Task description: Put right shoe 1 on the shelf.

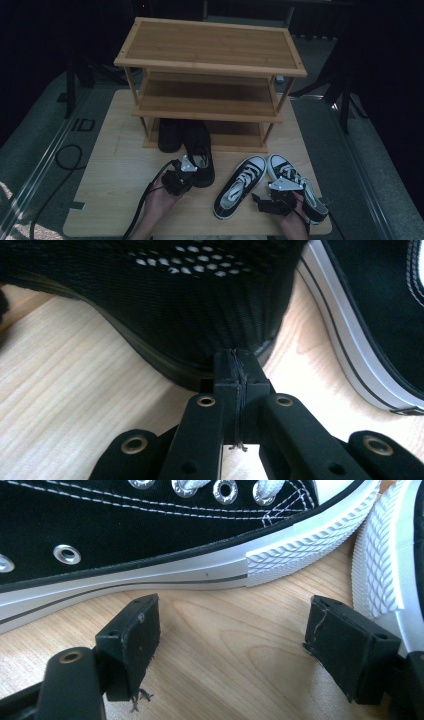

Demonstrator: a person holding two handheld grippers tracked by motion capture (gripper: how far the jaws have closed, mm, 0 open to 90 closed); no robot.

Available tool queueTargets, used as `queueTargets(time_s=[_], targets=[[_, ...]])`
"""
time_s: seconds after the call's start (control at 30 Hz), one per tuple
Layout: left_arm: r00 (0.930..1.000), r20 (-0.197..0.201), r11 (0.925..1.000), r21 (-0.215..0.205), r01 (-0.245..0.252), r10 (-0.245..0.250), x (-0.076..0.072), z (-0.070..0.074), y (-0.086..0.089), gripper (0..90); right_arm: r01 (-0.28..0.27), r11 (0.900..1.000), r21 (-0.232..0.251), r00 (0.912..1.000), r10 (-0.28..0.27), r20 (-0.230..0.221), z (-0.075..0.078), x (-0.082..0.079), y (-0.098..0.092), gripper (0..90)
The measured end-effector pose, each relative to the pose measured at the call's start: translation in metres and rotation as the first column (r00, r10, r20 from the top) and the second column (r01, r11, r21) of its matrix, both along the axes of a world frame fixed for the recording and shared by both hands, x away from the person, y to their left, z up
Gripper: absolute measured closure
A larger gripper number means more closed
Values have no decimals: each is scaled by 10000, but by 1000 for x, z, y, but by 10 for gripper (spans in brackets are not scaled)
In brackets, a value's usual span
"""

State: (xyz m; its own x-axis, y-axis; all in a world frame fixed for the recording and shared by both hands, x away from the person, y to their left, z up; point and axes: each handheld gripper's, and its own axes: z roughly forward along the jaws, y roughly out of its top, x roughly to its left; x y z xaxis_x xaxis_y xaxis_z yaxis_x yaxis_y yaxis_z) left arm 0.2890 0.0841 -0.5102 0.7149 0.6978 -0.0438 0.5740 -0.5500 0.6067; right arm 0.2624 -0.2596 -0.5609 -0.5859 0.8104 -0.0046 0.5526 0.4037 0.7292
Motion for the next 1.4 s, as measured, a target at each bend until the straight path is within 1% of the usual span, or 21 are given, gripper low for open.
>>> queueTargets(time_s=[0.13,0.27,0.4,0.6,0.7,0.83,0.9,0.97,1.07,1.17,1.2,1.27,1.33,1.4], targets=[[10000,52,10000,74,-38,38,-3,1,-2,888,-1,10000,4,10000,1,-2,0,0,0,218],[9995,88,9995,93,289,-290,-10,1,-8,882,-1,10000,7,10000,1,-3,0,0,0,218],[9980,79,9980,79,623,-624,-14,-1,-18,883,-4,10000,6,10000,4,-5,0,0,0,218],[9953,-33,9945,395,969,-968,-10,-11,-32,885,-7,10000,4,10000,7,-5,0,0,0,217],[9948,-97,9933,550,1018,-1014,-8,-17,-37,891,-10,10000,1,10000,10,-3,0,0,0,217],[9937,-22,9897,890,1120,-1123,-7,-20,-41,898,-12,10000,-1,10000,12,-3,0,0,0,216],[9945,94,9900,961,1031,-1045,-6,-20,-42,899,-15,10000,-1,10000,15,-2,0,0,0,216],[9963,154,9910,1049,831,-851,-4,-20,-40,899,-21,10000,-2,10000,21,-1,0,0,0,217],[9985,177,9937,998,502,-522,2,-18,-34,898,-21,10000,-1,10000,21,-4,0,0,0,216],[9986,152,9965,684,488,-499,7,-16,-27,899,-20,10000,0,10000,20,-7,0,0,0,216],[9989,158,9967,678,437,-449,8,-16,-25,899,-20,10000,1,10000,20,-6,0,0,0,216],[9988,283,9959,827,367,-391,11,-15,-23,899,-15,10000,6,10000,15,-5,0,0,0,216],[9992,341,9955,925,184,-216,16,-13,-21,898,-17,10000,5,10000,17,-5,0,0,0,216],[9992,370,9968,781,144,-173,20,-11,-17,898,-15,10000,6,10000,15,-8,0,0,0,216]])
